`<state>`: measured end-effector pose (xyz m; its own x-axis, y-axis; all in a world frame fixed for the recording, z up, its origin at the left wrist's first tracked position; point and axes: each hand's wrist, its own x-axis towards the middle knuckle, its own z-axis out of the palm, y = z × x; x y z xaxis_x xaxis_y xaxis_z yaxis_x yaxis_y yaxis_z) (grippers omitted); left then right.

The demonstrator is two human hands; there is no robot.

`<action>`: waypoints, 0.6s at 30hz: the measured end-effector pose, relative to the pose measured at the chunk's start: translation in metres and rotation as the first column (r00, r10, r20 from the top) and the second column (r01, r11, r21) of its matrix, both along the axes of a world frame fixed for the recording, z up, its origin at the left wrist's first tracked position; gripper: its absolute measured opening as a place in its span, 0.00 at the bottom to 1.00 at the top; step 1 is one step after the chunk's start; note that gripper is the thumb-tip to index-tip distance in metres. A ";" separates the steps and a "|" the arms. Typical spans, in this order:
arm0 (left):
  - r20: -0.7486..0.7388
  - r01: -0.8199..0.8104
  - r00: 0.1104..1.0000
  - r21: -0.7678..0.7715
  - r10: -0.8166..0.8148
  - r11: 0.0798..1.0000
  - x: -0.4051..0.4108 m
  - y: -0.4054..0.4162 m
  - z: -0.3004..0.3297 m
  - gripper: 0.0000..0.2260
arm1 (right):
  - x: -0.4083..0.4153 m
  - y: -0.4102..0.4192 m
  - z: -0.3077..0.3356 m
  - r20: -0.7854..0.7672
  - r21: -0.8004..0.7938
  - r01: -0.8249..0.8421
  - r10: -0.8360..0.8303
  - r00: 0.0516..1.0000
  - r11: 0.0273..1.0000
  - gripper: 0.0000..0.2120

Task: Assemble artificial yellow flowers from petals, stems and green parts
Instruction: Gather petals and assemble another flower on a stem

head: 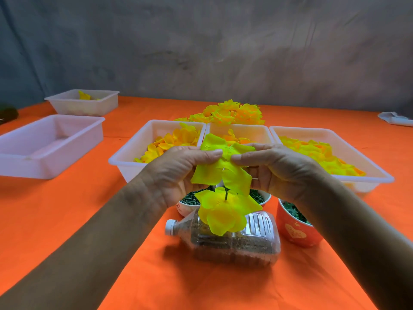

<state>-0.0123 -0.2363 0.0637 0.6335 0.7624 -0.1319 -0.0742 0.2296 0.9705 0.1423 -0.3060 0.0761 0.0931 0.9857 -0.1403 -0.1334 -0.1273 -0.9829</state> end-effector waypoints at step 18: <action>-0.079 0.060 0.995 -0.084 -0.066 0.995 0.008 0.014 -0.006 0.13 | 0.007 0.008 0.007 0.070 -0.088 -0.030 0.036 0.997 0.996 0.27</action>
<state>-0.0041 -0.2220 0.0579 0.6645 0.7060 -0.2451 0.0215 0.3098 0.9506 0.1494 -0.2984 0.0833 0.0737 0.9729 -0.2193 -0.0579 -0.2154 -0.9748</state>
